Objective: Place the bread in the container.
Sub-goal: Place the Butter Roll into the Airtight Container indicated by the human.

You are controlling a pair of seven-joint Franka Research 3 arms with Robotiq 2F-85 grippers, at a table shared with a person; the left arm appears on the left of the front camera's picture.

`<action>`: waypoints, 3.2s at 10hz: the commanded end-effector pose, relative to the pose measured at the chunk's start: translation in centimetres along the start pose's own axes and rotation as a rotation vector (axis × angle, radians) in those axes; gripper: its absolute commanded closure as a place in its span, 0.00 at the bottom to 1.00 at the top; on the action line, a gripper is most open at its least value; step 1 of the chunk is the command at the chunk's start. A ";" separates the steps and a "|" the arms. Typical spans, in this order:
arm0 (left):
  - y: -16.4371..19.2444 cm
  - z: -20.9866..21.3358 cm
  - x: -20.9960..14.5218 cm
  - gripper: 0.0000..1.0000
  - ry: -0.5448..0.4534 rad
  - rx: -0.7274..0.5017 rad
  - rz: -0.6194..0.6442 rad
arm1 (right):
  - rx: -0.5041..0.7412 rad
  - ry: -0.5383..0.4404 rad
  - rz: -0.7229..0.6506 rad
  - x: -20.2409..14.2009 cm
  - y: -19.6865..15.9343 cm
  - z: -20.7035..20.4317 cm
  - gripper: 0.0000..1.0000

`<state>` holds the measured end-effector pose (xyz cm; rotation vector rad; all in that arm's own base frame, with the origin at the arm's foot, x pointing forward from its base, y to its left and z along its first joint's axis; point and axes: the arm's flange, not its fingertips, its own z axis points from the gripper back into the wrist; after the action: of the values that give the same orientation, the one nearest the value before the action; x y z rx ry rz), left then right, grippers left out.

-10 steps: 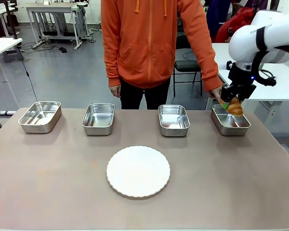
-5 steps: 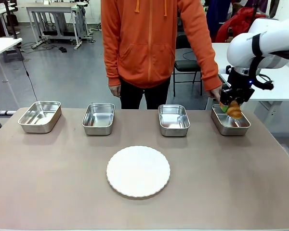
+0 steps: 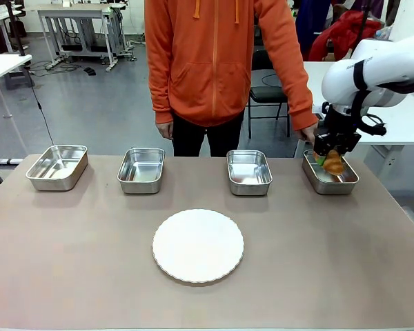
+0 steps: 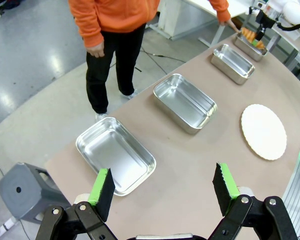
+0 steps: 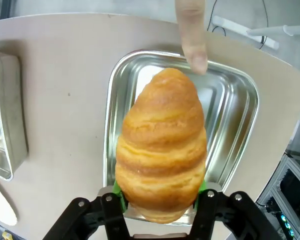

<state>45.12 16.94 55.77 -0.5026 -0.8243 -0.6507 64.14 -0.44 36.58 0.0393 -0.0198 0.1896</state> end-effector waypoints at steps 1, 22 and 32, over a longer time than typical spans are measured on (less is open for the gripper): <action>-0.1 0.0 0.1 0.00 -0.014 -0.006 -0.007 | -0.014 -0.026 0.016 0.5 -0.6 0.4 0.42; -0.1 0.0 0.1 0.00 -0.014 -0.006 -0.007 | -0.071 -0.241 -0.120 -6.5 4.8 6.5 0.00; -0.1 0.0 0.1 0.00 -0.014 -0.006 -0.007 | -0.047 -0.241 -0.080 -17.0 15.6 7.8 0.00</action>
<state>45.12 16.93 55.80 -0.5024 -0.8247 -0.6512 43.26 11.43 44.23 0.0056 -0.2590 0.1220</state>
